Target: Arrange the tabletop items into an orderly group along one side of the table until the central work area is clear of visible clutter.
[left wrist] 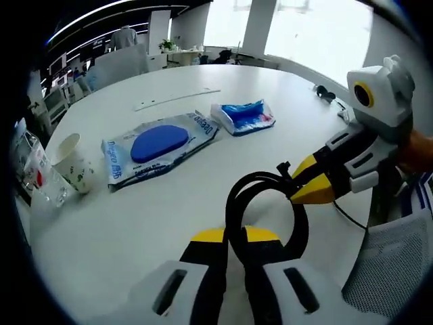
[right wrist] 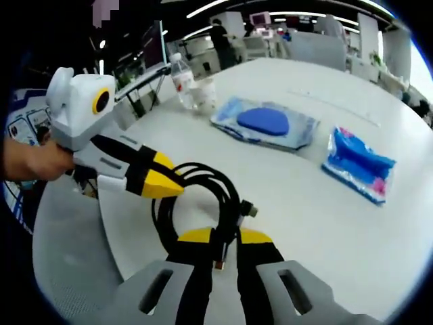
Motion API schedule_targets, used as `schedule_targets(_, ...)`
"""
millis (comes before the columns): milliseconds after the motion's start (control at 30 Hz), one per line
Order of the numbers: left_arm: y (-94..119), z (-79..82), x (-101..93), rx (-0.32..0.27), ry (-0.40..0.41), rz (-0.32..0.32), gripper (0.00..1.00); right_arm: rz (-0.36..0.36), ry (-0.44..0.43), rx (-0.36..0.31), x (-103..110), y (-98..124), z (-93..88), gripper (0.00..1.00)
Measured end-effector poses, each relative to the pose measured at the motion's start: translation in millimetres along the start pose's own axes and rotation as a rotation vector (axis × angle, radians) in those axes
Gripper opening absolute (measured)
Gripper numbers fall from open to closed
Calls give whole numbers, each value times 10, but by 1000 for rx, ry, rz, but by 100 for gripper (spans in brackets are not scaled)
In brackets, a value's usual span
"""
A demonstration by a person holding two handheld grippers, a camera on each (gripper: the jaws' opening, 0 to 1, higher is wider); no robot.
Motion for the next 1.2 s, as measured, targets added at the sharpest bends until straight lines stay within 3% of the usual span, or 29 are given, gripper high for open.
schedule_targets(733, -232, 197, 70, 11, -26, 8, 6, -25, 32, 24, -286, -47, 162, 8)
schedule_targets(1200, -434, 111, 145, 64, -65, 19, 7, -20, 13, 58, -399, -220, 121, 9)
Point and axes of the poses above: the point that each gripper's makers call its tool centre point, and the gripper's own axes: y roughly backward along the fingers, x roughly to its left, z roughly out of its top, the point moved 1 cm from there along y, roughly backward along the fingers, and after that the axes turned 15 degrees about z, right-handed, at the moved point
